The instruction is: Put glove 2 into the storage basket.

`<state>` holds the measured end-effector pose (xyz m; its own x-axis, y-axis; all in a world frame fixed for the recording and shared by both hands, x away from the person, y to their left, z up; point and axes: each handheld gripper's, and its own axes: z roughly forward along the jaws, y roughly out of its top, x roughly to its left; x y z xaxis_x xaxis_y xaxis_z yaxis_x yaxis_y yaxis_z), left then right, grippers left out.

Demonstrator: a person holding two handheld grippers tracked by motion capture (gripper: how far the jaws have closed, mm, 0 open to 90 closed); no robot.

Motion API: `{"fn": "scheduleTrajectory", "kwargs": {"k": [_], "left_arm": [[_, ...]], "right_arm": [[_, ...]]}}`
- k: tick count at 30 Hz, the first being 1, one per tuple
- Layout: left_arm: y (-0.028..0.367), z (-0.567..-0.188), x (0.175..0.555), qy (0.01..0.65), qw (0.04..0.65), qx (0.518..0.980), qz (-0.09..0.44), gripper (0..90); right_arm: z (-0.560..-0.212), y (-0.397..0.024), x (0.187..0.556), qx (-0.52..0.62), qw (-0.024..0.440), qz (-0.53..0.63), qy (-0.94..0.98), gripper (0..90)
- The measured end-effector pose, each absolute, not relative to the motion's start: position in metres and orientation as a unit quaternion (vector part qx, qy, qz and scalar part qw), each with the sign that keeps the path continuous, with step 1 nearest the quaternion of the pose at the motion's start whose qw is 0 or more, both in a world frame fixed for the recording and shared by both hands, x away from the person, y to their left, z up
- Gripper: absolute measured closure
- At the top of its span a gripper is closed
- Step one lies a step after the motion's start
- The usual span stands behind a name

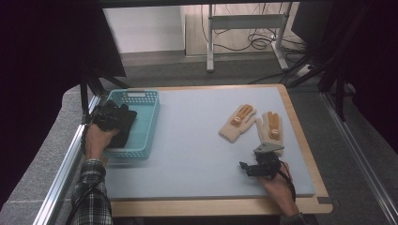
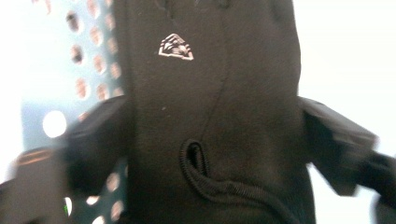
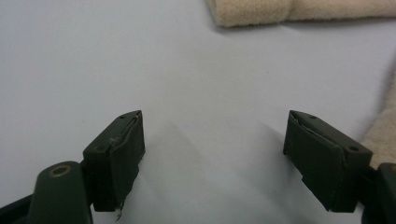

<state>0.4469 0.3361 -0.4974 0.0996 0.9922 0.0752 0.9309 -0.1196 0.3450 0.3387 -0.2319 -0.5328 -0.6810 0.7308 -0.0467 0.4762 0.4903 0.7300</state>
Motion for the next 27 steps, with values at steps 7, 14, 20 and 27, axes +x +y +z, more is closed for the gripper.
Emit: {"fn": "scheduleTrajectory", "kwargs": {"k": [7, 14, 20, 27], "left_arm": [[0.331, -0.493, 0.461, 0.668, 0.12, 0.715, 0.168, 31.6], [0.333, -0.488, 0.461, 0.661, 0.131, 0.727, 0.129, 6.0], [0.342, -0.465, 0.446, 0.658, 0.153, 0.719, 0.163, 16.3], [0.334, -0.488, 0.455, 0.652, 0.123, 0.735, 0.137, 43.7]], "right_arm": [[-0.533, -0.232, 0.339, 0.357, 0.178, 0.357, 0.845, 20.1], [-0.533, -0.232, 0.339, 0.358, 0.178, 0.357, 0.844, 20.1], [-0.533, -0.232, 0.339, 0.357, 0.179, 0.356, 0.845, 20.1], [-0.533, -0.232, 0.339, 0.357, 0.179, 0.357, 0.845, 20.1]]}}
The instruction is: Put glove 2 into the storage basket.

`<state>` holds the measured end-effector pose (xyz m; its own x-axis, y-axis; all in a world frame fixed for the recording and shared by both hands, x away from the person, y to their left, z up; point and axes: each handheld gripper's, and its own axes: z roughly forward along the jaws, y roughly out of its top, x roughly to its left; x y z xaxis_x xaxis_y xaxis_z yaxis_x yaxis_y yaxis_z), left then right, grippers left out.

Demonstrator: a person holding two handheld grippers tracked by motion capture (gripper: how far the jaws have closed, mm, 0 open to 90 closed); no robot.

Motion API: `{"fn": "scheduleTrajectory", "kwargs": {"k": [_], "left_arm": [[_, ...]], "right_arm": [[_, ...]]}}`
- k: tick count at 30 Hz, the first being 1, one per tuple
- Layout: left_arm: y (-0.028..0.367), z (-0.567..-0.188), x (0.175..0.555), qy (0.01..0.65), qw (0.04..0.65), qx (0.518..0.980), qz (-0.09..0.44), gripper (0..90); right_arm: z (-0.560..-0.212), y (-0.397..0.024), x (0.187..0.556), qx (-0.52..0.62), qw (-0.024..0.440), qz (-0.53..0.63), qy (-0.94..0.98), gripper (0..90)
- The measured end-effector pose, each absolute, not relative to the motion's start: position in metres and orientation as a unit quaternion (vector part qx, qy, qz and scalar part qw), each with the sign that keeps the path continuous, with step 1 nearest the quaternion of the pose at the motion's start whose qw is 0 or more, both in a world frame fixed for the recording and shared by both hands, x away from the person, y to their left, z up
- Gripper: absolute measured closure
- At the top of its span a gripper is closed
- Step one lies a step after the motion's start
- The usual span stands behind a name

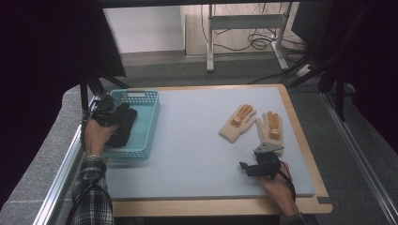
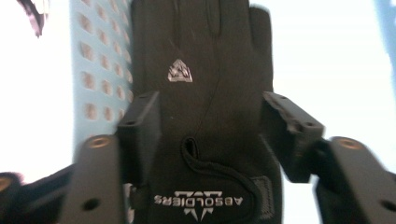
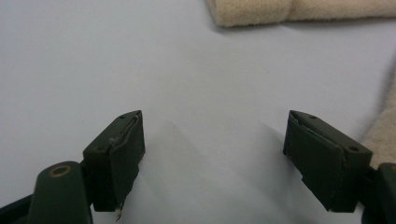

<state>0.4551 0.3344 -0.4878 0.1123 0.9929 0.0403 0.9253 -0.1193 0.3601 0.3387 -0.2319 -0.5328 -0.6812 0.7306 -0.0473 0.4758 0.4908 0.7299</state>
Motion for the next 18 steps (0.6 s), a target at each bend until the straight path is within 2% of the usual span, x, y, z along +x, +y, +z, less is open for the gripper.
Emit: {"fn": "scheduleTrajectory", "kwargs": {"k": [3, 8, 9, 16, 18], "left_arm": [[0.331, -0.501, 0.465, 0.656, 0.098, 0.738, 0.122, 53.0], [0.33, -0.497, 0.469, 0.666, 0.098, 0.731, 0.111, 79.0], [0.329, -0.494, 0.469, 0.666, 0.096, 0.731, 0.115, 81.5], [0.337, -0.472, 0.463, 0.676, 0.146, 0.707, 0.149, 82.8], [0.336, -0.475, 0.466, 0.677, 0.149, 0.707, 0.142, 82.2]], "right_arm": [[-0.533, -0.232, 0.339, 0.357, 0.179, 0.357, 0.845, 20.1], [-0.533, -0.232, 0.339, 0.357, 0.179, 0.357, 0.844, 20.1], [-0.533, -0.232, 0.339, 0.357, 0.179, 0.357, 0.844, 20.1], [-0.533, -0.232, 0.339, 0.357, 0.178, 0.356, 0.845, 20.1], [-0.533, -0.232, 0.339, 0.357, 0.178, 0.356, 0.845, 20.1]]}}
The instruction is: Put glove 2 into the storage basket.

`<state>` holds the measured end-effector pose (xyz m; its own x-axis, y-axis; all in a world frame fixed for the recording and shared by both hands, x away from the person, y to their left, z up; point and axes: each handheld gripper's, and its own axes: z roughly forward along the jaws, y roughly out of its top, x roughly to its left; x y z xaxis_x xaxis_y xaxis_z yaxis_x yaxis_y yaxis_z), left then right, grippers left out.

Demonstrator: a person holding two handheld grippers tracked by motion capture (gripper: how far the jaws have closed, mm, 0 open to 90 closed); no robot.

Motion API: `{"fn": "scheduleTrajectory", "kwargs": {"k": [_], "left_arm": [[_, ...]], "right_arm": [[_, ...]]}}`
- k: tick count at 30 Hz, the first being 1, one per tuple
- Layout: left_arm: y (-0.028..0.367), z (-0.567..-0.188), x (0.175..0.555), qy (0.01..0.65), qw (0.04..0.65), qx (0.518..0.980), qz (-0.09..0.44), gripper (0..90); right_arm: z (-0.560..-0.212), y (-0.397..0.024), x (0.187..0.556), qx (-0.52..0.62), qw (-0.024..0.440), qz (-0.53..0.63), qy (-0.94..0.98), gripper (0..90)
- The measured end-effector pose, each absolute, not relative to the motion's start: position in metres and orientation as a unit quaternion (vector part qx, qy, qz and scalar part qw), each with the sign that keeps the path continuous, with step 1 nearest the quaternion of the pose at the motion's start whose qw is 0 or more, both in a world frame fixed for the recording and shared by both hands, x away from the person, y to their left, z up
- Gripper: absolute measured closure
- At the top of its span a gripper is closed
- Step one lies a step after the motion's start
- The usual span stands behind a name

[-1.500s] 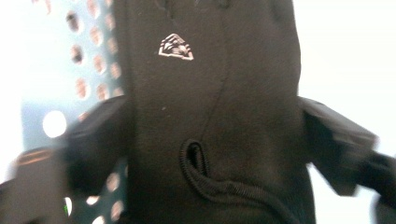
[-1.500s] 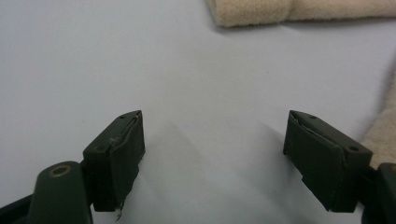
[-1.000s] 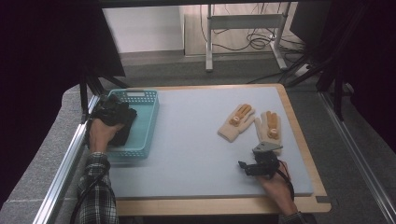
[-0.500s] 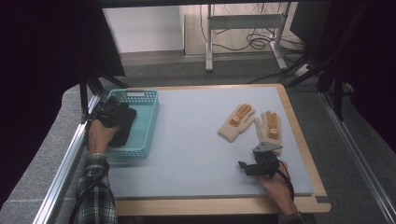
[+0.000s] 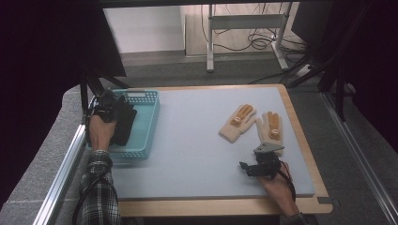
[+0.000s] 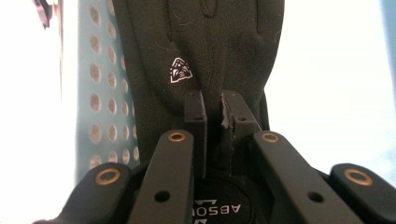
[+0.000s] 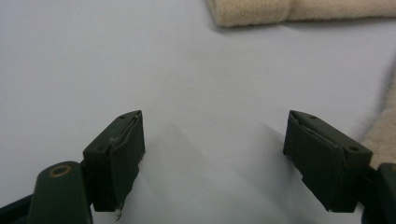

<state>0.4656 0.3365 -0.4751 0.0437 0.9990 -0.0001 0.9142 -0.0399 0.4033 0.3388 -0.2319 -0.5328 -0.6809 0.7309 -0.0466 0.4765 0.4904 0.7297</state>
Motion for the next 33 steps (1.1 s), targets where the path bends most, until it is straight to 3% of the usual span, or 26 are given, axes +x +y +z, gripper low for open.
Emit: {"fn": "scheduleTrajectory", "kwargs": {"k": [4, 7, 14, 19, 33], "left_arm": [[0.332, -0.49, 0.471, 0.674, 0.144, 0.709, 0.149, 75.5], [0.328, -0.489, 0.471, 0.67, 0.14, 0.709, 0.17, 52.2], [0.328, -0.465, 0.456, 0.647, 0.223, 0.711, 0.163, 21.6], [0.318, -0.461, 0.44, 0.622, 0.274, 0.719, 0.145, 11.9], [0.261, -0.453, 0.392, 0.52, 0.358, 0.76, 0.155, 2.7]], "right_arm": [[-0.533, -0.232, 0.339, 0.357, 0.178, 0.357, 0.845, 20.1], [-0.533, -0.232, 0.339, 0.358, 0.178, 0.357, 0.844, 20.1], [-0.533, -0.232, 0.339, 0.357, 0.178, 0.357, 0.845, 20.1], [-0.533, -0.232, 0.339, 0.358, 0.178, 0.357, 0.845, 20.1], [-0.533, -0.231, 0.339, 0.356, 0.177, 0.35, 0.848, 15.7]]}}
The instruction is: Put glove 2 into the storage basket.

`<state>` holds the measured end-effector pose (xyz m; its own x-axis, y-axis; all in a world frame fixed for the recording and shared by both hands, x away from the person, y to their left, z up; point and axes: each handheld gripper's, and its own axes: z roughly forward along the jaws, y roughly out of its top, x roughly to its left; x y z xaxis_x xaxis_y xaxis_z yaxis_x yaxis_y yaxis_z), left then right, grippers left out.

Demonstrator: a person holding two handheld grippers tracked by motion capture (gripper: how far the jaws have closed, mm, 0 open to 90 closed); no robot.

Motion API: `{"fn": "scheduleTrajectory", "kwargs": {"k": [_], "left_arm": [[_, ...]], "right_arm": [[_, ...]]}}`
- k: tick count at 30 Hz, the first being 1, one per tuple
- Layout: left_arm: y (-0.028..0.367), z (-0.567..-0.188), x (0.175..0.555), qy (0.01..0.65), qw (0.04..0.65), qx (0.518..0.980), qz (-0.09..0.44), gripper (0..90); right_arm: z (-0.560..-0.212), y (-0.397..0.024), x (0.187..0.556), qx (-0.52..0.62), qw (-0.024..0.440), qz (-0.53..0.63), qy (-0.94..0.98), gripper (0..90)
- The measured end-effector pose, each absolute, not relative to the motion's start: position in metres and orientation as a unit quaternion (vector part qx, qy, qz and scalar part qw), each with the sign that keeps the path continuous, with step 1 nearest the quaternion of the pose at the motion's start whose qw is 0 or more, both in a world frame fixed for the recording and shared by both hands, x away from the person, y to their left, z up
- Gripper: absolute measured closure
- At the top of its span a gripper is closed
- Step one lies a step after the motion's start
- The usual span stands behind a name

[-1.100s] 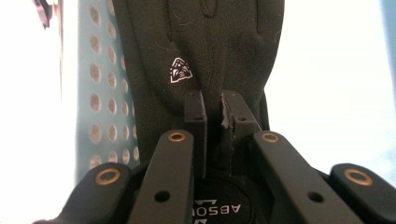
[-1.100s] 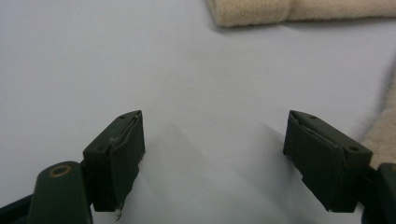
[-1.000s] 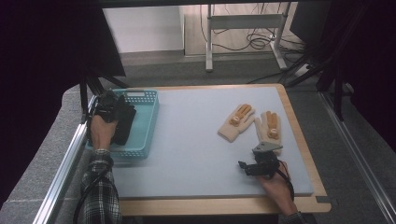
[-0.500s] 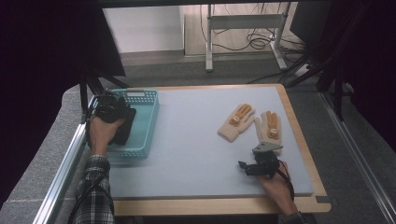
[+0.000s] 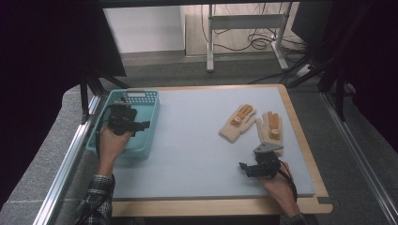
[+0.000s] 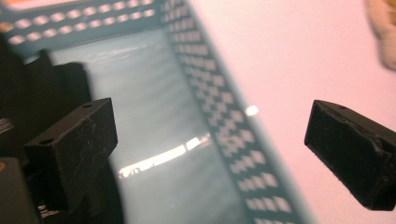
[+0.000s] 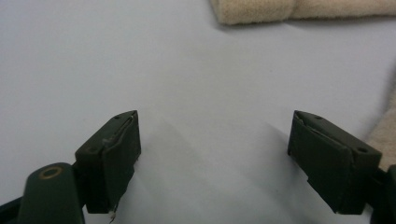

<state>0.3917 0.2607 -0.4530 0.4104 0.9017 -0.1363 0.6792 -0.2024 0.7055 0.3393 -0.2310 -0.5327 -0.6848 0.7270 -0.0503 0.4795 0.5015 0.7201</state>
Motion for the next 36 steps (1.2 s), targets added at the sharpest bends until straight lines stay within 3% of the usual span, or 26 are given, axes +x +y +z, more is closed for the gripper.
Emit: {"fn": "scheduleTrajectory", "kwargs": {"k": [9, 17, 30, 36], "left_arm": [[0.205, -0.451, 0.356, 0.446, 0.399, 0.785, 0.16, 1.9], [0.161, -0.473, 0.325, 0.399, 0.426, 0.797, 0.156, 2.0], [0.132, -0.534, 0.3, 0.389, 0.375, 0.827, 0.151, 2.4], [0.134, -0.548, 0.299, 0.397, 0.349, 0.834, 0.158, 2.8]], "right_arm": [[-0.533, -0.23, 0.34, 0.362, 0.177, 0.348, 0.847, 13.9], [-0.533, -0.229, 0.34, 0.366, 0.177, 0.346, 0.845, 13.2], [-0.533, -0.228, 0.338, 0.369, 0.179, 0.346, 0.844, 11.8], [-0.532, -0.228, 0.336, 0.362, 0.179, 0.352, 0.844, 19.7]]}}
